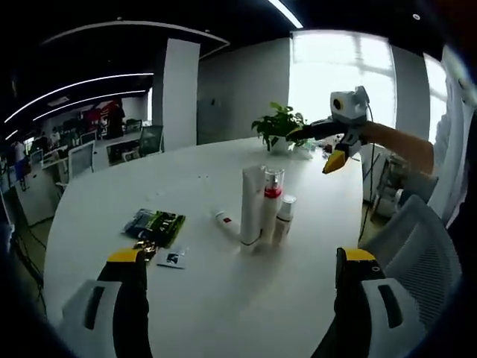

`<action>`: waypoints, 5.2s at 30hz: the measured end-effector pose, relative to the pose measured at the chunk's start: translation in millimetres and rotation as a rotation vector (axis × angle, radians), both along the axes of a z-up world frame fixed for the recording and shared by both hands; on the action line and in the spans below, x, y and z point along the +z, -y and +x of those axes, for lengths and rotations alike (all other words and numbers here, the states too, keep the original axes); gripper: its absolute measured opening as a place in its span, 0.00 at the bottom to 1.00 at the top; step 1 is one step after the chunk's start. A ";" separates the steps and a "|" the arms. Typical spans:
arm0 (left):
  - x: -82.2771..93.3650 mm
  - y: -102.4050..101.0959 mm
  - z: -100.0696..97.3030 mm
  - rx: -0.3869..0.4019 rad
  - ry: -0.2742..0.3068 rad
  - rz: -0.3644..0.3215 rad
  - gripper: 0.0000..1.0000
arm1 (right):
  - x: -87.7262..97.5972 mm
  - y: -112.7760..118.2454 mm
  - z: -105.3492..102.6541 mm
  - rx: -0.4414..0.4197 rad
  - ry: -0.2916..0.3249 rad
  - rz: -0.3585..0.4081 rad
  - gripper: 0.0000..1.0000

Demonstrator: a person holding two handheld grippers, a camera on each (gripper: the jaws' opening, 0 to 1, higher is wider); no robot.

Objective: Arrange the skincare products in the storage area until every visible bottle or jar stands upright without overlapping.

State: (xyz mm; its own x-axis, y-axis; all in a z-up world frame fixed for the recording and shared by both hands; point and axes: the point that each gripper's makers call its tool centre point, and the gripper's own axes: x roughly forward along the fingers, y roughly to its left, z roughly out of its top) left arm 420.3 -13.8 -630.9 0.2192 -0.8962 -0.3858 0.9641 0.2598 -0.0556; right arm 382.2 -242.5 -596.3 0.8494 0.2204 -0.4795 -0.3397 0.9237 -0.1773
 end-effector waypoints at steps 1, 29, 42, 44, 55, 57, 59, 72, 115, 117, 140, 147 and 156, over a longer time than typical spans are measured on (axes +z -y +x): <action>-0.7 0.2 -0.5 -0.003 -0.004 0.002 0.99 | 0.7 0.0 0.6 0.004 -0.001 0.001 0.97; -10.5 3.2 22.7 0.032 0.009 0.018 0.99 | -38.0 41.3 62.5 0.170 -0.125 -0.138 0.62; -25.4 2.8 24.4 0.036 -0.036 0.011 0.99 | -84.0 42.5 79.2 0.300 -0.288 -0.170 0.52; -24.2 3.5 23.7 0.037 -0.039 0.004 0.99 | -90.5 40.9 79.3 0.343 -0.328 -0.168 0.42; -29.3 1.1 28.0 0.059 -0.059 -0.010 0.98 | -108.3 32.4 96.2 0.458 -0.406 -0.261 0.28; -31.3 1.5 29.0 0.060 -0.070 -0.012 0.98 | -108.2 26.6 99.8 0.487 -0.406 -0.258 0.26; -31.4 0.4 28.4 0.063 -0.067 -0.004 0.98 | -108.8 24.0 105.6 0.502 -0.405 -0.253 0.23; -28.0 -1.4 33.3 0.078 -0.056 -0.015 0.98 | -112.9 -8.2 120.9 0.700 -0.389 -0.351 0.23; -25.2 -2.4 33.5 0.075 -0.070 -0.026 0.96 | -175.2 -45.3 127.4 1.429 -0.482 -0.834 0.15; -25.9 -2.9 33.6 0.077 -0.068 -0.021 0.97 | -177.8 -45.9 126.7 1.444 -0.478 -0.855 0.16; -27.0 -4.1 33.1 0.081 -0.089 -0.023 0.99 | -200.0 -46.5 124.5 1.518 -0.509 -0.890 0.13; -26.4 -4.2 32.8 0.074 -0.074 -0.018 0.99 | -201.1 -45.6 124.5 1.540 -0.514 -0.909 0.13; -29.1 -6.5 34.0 0.085 -0.080 -0.003 0.99 | -202.5 -44.5 123.7 1.561 -0.531 -0.918 0.12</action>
